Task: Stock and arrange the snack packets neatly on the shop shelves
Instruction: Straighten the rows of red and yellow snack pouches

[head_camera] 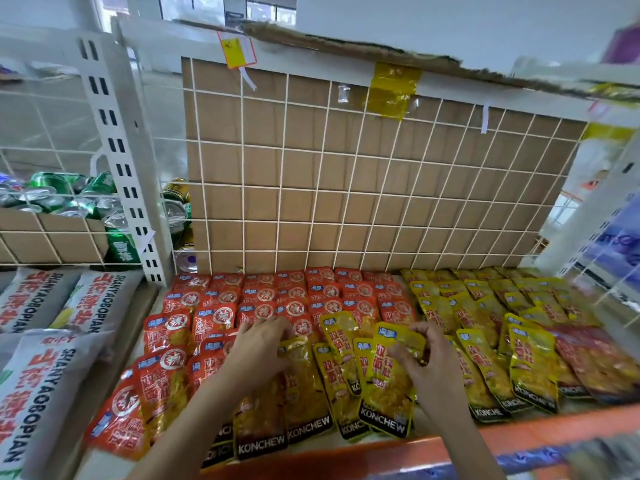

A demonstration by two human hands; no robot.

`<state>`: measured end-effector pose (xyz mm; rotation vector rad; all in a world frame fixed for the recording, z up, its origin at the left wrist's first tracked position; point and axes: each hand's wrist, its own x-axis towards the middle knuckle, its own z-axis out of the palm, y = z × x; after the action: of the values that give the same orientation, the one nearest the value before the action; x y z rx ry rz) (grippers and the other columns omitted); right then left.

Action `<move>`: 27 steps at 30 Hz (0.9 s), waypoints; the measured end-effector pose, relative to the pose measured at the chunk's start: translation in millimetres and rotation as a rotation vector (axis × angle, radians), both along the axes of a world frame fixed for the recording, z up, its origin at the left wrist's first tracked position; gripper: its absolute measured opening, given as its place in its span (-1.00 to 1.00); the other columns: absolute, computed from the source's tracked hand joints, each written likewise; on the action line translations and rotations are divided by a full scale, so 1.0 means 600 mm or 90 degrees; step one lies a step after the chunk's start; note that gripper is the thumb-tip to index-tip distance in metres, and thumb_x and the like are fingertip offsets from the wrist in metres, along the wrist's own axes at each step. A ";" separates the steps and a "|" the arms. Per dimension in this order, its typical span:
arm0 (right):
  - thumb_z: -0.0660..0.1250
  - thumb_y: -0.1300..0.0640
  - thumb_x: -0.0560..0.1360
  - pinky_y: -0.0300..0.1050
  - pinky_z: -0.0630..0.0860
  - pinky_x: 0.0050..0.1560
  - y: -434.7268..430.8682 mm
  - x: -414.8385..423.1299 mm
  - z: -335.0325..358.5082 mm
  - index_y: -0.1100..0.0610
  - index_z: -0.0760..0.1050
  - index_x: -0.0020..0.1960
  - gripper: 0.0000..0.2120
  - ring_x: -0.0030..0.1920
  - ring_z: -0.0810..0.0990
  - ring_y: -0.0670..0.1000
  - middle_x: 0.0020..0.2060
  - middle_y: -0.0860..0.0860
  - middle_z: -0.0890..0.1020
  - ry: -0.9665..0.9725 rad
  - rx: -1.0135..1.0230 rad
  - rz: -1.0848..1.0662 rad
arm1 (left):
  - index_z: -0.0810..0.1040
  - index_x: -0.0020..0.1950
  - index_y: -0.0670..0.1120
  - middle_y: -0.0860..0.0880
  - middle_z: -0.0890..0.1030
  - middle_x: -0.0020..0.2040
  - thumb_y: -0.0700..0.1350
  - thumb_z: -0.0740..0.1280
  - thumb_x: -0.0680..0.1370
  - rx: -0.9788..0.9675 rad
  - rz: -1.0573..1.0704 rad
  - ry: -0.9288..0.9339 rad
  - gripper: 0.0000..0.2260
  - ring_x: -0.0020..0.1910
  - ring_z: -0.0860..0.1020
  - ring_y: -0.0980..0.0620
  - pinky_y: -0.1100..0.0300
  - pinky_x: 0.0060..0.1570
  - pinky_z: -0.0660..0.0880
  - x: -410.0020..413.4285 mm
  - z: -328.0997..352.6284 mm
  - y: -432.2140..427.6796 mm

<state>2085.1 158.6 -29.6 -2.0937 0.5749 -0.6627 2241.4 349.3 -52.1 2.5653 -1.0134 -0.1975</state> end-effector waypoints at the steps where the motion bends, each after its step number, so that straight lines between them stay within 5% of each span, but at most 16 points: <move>1: 0.47 0.13 0.36 -0.39 0.30 -0.18 -0.002 -0.001 -0.002 -0.10 0.37 -0.09 -0.69 -0.14 0.46 -0.20 -0.18 -0.12 0.53 0.002 0.001 -0.001 | 0.33 0.03 0.12 0.21 0.39 0.00 0.05 0.38 0.49 -0.006 -0.001 0.013 -0.76 0.08 0.38 0.16 0.18 0.25 0.17 0.005 0.002 -0.001; 3: 0.47 0.11 0.36 -0.41 0.32 -0.16 -0.007 -0.003 -0.006 -0.04 0.40 -0.05 -0.71 -0.12 0.48 -0.20 -0.16 -0.10 0.55 0.002 0.008 -0.007 | 0.36 -0.03 0.11 0.19 0.43 -0.05 -0.02 0.36 0.52 -0.024 0.013 0.026 -0.83 -0.03 0.40 0.18 0.17 0.26 0.28 0.014 0.004 -0.002; 5: 0.48 0.11 0.35 -0.35 0.35 -0.16 -0.013 -0.006 -0.007 -0.03 0.40 -0.04 -0.71 -0.13 0.50 -0.16 -0.17 -0.10 0.56 0.001 0.015 -0.016 | 0.39 -0.06 0.08 0.15 0.46 -0.08 -0.09 0.34 0.54 -0.051 0.041 0.017 -0.87 -0.09 0.42 0.17 0.27 0.07 0.41 0.020 0.005 -0.004; 10: 0.46 0.13 0.37 -0.39 0.35 -0.19 -0.020 -0.013 -0.003 0.02 0.43 -0.05 -0.75 -0.15 0.48 -0.15 -0.21 -0.12 0.54 -0.009 0.007 -0.032 | 0.46 -0.13 -0.03 0.05 0.54 -0.16 -0.21 0.33 0.53 -0.174 0.107 0.035 -0.89 -0.19 0.49 0.11 0.34 -0.31 0.36 0.029 -0.001 -0.019; 17: 0.46 0.11 0.37 -0.21 0.40 -0.26 -0.032 -0.024 0.000 -0.13 0.37 -0.12 -0.72 -0.24 0.52 0.07 -0.26 0.02 0.58 -0.025 0.002 -0.055 | 0.55 -0.21 -0.12 -0.05 0.59 -0.23 -0.35 0.36 0.47 -0.391 0.216 0.113 -0.86 -0.19 0.53 -0.02 0.20 -0.28 0.37 0.078 -0.002 -0.029; 22: 0.46 0.14 0.38 -0.38 0.37 -0.28 -0.040 -0.034 0.001 -0.14 0.38 -0.10 -0.70 -0.24 0.48 -0.08 -0.23 -0.08 0.56 -0.037 -0.006 -0.085 | 0.59 -0.15 -0.19 -0.14 0.61 -0.20 -0.37 0.36 0.47 -0.523 0.246 0.094 -0.90 -0.28 0.51 0.08 0.46 -0.36 0.36 0.105 0.006 -0.020; 27: 0.44 0.13 0.40 -0.35 0.33 -0.33 -0.054 -0.049 0.003 0.02 0.43 -0.02 -0.77 -0.30 0.40 -0.04 -0.28 -0.06 0.51 -0.030 0.013 -0.137 | 0.60 -0.06 -0.24 -0.17 0.61 -0.17 -0.35 0.34 0.49 -0.608 0.246 0.063 -0.92 -0.40 0.48 0.36 0.51 -0.36 0.35 0.116 0.020 -0.017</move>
<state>2055.4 126.2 -28.1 -2.0089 0.7839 -0.8207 2310.9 339.2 -40.0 1.7784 -0.3878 0.2193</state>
